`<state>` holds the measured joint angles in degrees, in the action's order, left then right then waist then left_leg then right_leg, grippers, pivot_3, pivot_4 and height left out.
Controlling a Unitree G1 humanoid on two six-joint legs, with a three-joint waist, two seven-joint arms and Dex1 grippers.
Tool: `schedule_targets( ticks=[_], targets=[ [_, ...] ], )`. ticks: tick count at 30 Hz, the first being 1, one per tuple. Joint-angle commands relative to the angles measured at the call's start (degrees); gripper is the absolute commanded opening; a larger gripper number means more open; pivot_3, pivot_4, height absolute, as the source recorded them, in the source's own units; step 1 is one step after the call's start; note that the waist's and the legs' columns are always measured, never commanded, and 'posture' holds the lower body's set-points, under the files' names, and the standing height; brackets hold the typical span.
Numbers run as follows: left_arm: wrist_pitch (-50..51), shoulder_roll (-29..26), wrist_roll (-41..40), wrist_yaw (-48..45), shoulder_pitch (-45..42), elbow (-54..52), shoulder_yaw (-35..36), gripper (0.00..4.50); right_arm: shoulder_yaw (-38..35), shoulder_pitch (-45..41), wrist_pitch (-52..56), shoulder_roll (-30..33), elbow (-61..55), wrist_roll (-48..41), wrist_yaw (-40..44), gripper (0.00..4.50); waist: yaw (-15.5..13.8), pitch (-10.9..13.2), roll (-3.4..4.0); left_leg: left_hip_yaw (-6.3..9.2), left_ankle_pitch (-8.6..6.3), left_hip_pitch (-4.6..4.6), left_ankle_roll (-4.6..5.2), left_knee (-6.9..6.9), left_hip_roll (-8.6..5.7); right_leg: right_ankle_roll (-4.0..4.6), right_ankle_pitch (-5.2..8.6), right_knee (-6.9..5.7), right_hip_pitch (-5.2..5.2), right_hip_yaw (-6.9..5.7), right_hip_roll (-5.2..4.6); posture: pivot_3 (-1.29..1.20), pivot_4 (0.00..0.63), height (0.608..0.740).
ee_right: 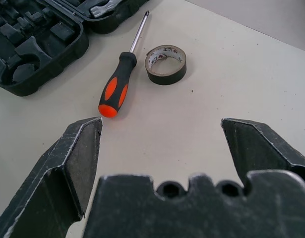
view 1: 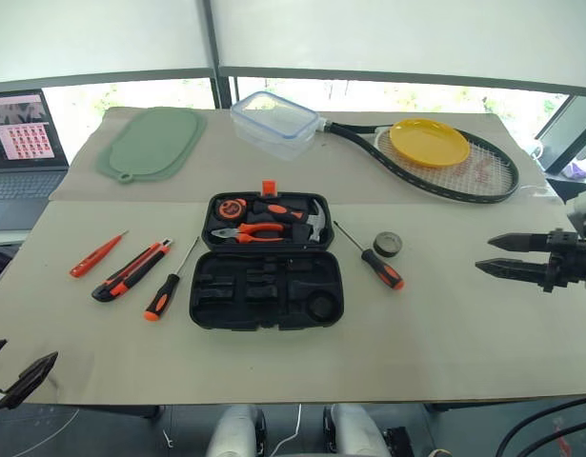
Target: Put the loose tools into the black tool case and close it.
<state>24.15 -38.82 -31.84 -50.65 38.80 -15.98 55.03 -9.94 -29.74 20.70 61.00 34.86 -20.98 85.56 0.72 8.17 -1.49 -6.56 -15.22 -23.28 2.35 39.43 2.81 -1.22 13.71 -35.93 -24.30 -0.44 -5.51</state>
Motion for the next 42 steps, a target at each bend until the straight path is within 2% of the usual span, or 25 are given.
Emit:
schedule_targets(
  ticks=[1,7,13,17,21,25,27,29,31,33,36,42],
  targets=[
    [0.5,-0.6,0.2,0.4,0.6,-2.1,-0.1,4.5,-1.3,0.2,1.0,0.0,-3.4,-0.9,-1.0,4.46,0.0,0.0,0.0,0.0,0.0,0.0,0.0,0.0,0.0,0.0,0.0,0.0,0.0,0.0,0.0,0.0,0.15,0.738],
    [6.2,-1.8,-1.5,3.8,-2.3,-9.0,-2.8,4.5,-3.1,2.8,1.8,-1.0,-10.5,-2.0,-5.6,4.46,-0.1,0.0,0.0,0.0,0.01,0.01,-0.01,-0.01,0.0,-0.01,-0.01,-0.02,0.03,0.0,0.01,0.0,0.15,0.738],
    [14.4,-4.9,-1.1,11.7,-9.7,-17.4,-8.4,4.5,-5.1,5.4,9.4,-1.9,-24.8,-8.2,-7.3,4.46,-0.2,0.0,0.02,0.02,0.02,0.01,-0.02,-0.01,-0.01,-0.27,-0.16,-0.09,0.04,0.01,0.03,0.0,0.15,0.738],
    [24.0,-7.3,-3.8,16.2,-15.9,-19.6,-12.2,4.5,-9.7,12.1,12.0,-1.8,-36.9,-13.8,-7.1,4.46,-0.5,0.0,0.0,0.08,0.03,0.02,-0.04,-0.04,0.0,-0.41,-0.25,-0.09,0.1,-0.03,0.11,0.0,0.15,0.738],
    [35.0,-8.9,-6.9,21.2,-24.1,-19.5,-18.3,4.5,-17.6,22.3,14.1,-2.6,-53.3,-20.7,-7.2,4.46,-1.1,0.0,0.01,0.1,0.02,0.01,-0.05,-0.07,-0.02,-0.44,-0.26,-0.1,0.09,-0.04,0.15,0.0,0.15,0.738],
    [36.2,-9.8,-3.9,22.7,-26.6,-17.5,-25.0,4.5,-25.5,31.7,15.1,-4.4,-65.8,-25.6,-8.1,4.46,-1.3,0.0,-0.04,0.12,0.02,0.04,-0.07,-0.07,-0.01,-0.46,-0.26,-0.1,0.14,-0.03,0.21,0.0,0.15,0.738],
    [34.9,-9.6,-2.4,22.9,-27.5,-15.7,-28.2,4.5,-19.0,24.9,17.0,-3.4,-66.2,-26.8,-13.0,4.46,-1.1,0.0,-0.09,0.11,0.02,0.07,-0.07,-0.07,-0.02,-0.46,-0.26,-0.08,0.17,-0.02,0.21,0.0,0.15,0.738],
    [33.4,-9.6,0.1,23.5,-28.7,-13.4,-31.1,4.5,-9.2,14.7,18.7,-4.8,-63.0,-24.4,-17.1,4.46,0.0,0.0,-0.09,-0.03,0.03,0.34,-0.13,-0.06,-0.02,-0.41,-0.29,-0.12,0.23,0.24,0.27,0.0,0.15,0.738],
    [31.5,-10.2,2.7,23.3,-29.4,-11.3,-33.8,4.5,-5.7,11.4,19.2,-5.5,-61.9,-23.4,-18.6,4.46,0.1,0.1,-0.36,0.02,0.2,0.31,-0.23,-0.12,-0.04,0.03,-0.19,-0.09,0.13,0.25,0.31,0.0,0.15,0.738],
    [30.6,-9.2,3.0,22.6,-31.4,-9.5,-36.1,4.5,-5.1,11.9,18.5,-5.5,-61.5,-23.2,-18.6,4.46,-0.4,0.2,-0.53,0.03,0.22,0.36,-0.26,-0.17,0.01,0.13,-0.18,-0.11,0.13,0.23,0.36,0.0,0.15,0.738],
    [30.1,-6.9,2.7,21.9,-34.3,-7.1,-38.9,3.78,-5.0,13.5,16.6,-5.6,-61.1,-22.5,-18.1,4.5,-1.8,0.2,-0.45,0.04,0.23,0.28,-0.22,-0.26,-0.07,-0.18,-0.3,-0.13,0.09,0.12,0.22,0.0,0.15,0.738],
    [30.9,-5.9,2.7,22.1,-34.7,-7.3,-38.0,1.63,-5.3,14.6,14.9,-5.3,-60.6,-22.4,-17.3,4.5,-2.2,0.2,-0.4,0.07,0.21,0.18,-0.18,-0.31,-0.1,-0.32,-0.36,-0.07,0.09,0.02,0.13,0.0,0.15,0.738]
  ],
)
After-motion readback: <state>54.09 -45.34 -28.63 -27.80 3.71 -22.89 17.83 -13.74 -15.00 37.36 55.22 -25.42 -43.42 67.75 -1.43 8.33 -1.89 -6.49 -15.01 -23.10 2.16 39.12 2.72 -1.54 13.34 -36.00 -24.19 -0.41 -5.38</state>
